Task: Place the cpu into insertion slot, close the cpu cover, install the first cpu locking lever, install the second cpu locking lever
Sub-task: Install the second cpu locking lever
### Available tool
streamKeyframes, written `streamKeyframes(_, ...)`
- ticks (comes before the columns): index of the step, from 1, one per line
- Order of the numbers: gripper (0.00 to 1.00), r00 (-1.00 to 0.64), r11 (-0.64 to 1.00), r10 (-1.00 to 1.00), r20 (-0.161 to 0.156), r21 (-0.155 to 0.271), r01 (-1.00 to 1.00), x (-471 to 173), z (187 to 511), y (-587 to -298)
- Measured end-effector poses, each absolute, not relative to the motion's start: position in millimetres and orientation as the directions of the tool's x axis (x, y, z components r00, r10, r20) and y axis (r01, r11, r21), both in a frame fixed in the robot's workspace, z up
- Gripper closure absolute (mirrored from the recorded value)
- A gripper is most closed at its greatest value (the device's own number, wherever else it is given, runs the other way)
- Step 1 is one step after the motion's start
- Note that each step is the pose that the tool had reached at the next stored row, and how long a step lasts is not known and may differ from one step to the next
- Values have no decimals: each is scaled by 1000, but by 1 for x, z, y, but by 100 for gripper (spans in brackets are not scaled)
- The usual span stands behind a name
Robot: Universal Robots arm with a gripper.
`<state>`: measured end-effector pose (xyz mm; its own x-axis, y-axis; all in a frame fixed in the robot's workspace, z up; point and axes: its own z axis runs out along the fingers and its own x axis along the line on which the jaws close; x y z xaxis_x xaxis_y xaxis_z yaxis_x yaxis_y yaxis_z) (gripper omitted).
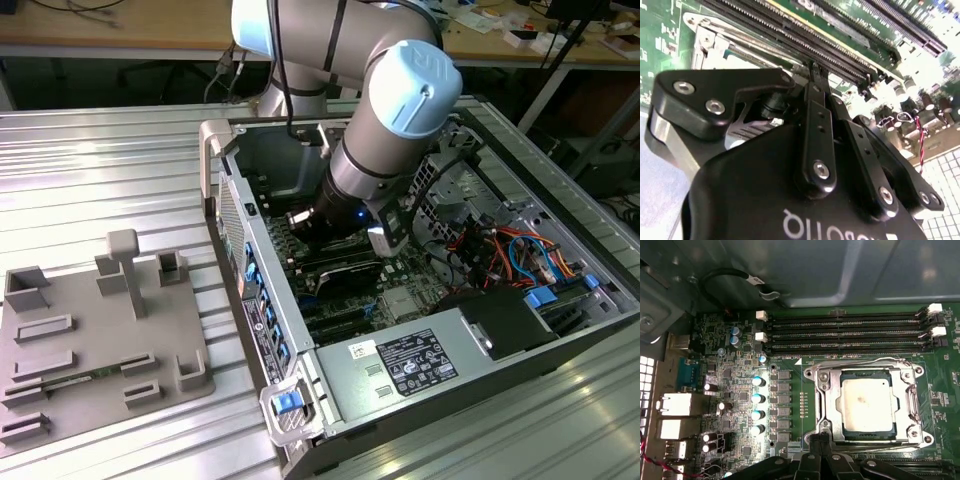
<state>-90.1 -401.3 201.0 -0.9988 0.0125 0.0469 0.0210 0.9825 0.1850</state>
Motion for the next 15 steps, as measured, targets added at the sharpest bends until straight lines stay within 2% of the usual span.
streamKeyframes(8,89,-999,986,13,39,164,20,-90,227,-399)
streamKeyframes(15,89,-999,988,14,36,156,19,-91,227,-398)
